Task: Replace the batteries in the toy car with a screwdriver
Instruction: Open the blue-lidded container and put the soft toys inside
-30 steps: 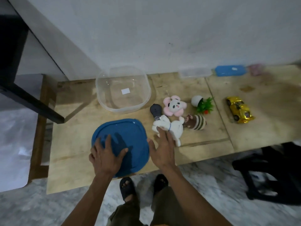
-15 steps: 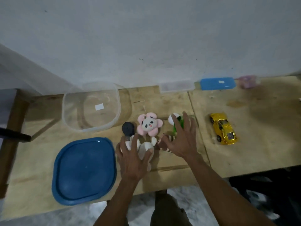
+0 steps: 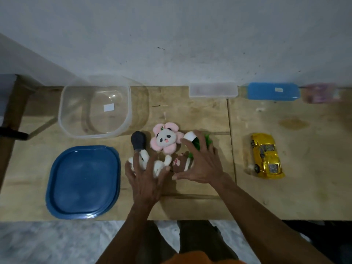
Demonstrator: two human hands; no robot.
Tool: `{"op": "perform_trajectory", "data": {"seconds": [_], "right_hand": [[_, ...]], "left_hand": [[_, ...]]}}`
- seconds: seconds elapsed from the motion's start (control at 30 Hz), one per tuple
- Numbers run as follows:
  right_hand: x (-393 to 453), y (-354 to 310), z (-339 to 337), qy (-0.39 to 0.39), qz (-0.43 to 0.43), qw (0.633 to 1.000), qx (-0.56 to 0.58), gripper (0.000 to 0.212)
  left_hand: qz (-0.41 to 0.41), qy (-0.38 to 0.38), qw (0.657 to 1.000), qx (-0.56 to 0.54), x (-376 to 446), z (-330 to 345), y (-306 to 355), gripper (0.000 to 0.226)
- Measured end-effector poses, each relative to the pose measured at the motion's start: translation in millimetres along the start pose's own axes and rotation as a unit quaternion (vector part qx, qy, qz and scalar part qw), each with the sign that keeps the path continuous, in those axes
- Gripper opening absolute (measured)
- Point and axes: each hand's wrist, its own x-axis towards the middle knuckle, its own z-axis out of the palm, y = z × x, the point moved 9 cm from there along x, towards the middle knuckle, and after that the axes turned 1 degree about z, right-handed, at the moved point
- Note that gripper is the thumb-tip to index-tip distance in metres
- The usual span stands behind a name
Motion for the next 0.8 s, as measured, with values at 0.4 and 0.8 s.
{"op": "perform_trajectory", "data": {"seconds": [0.4, 0.8], "right_hand": [[-8.7, -5.7, 7.0, 0.055, -0.002, 0.998, 0.024, 0.097], [-22.4, 3.1, 2.4, 0.13, 0.029, 0.989, 0.07, 0.068]], "left_hand": [[-0.017, 0.028, 0.999, -0.021, -6.4, 1.3, -12.5, 0.057], [-0.096, -0.048, 0.994, -0.036, -9.1, 8.9, -18.1, 0.082]]}}
